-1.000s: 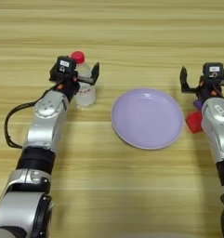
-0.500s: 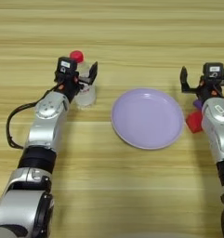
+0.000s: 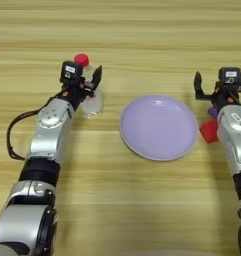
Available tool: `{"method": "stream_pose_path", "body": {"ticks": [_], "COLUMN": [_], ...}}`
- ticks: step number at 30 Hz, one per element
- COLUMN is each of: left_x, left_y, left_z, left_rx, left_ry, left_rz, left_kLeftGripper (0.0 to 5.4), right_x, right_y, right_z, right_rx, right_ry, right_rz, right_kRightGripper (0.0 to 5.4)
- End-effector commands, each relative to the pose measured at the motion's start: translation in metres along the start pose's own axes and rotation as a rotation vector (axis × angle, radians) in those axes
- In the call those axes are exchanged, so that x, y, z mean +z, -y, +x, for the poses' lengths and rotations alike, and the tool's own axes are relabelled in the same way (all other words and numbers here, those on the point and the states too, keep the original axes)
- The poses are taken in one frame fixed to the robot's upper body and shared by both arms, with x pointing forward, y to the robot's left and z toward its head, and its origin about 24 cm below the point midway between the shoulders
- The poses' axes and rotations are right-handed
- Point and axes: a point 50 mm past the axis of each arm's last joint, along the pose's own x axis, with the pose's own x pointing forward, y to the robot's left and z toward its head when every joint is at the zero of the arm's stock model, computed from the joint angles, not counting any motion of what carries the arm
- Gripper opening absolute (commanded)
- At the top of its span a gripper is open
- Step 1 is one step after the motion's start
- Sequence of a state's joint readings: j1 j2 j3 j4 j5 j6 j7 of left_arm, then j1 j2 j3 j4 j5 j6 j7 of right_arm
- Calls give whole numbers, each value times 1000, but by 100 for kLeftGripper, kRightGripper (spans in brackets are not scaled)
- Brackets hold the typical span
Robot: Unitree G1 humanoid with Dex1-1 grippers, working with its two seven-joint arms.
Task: Move the objects on the table
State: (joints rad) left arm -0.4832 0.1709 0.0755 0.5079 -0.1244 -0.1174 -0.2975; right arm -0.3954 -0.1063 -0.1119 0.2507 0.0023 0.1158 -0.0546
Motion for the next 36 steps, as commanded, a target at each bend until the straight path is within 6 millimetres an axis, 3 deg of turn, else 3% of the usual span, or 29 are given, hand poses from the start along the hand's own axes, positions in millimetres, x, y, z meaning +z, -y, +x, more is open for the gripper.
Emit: {"method": "stream_pose_path", "body": {"ticks": [1,8,17,28,32,36], "left_x": [25,60,83,80,77,69], "left_y": [-4,7,38,65,70,88], "left_z": [4,7,1,-6,-9,-17], "left_rx": [-5,-65,-203,-311,-331,-389], "left_ry": [89,185,222,195,185,163], "left_rz": [9,22,-5,-14,-18,-44], "left_kLeftGripper": [286,282,279,279,279,279], "right_x": [4,17,24,23,23,23], "right_y": [-2,-31,-80,-109,-112,-112], "right_z": [1,-9,-39,-68,-72,-70], "right_rx": [23,191,542,803,831,819], "right_ry": [22,108,173,212,219,218], "right_rz": [0,-9,-65,-141,-149,-158], "right_kRightGripper": [540,540,540,540,540,540]}}
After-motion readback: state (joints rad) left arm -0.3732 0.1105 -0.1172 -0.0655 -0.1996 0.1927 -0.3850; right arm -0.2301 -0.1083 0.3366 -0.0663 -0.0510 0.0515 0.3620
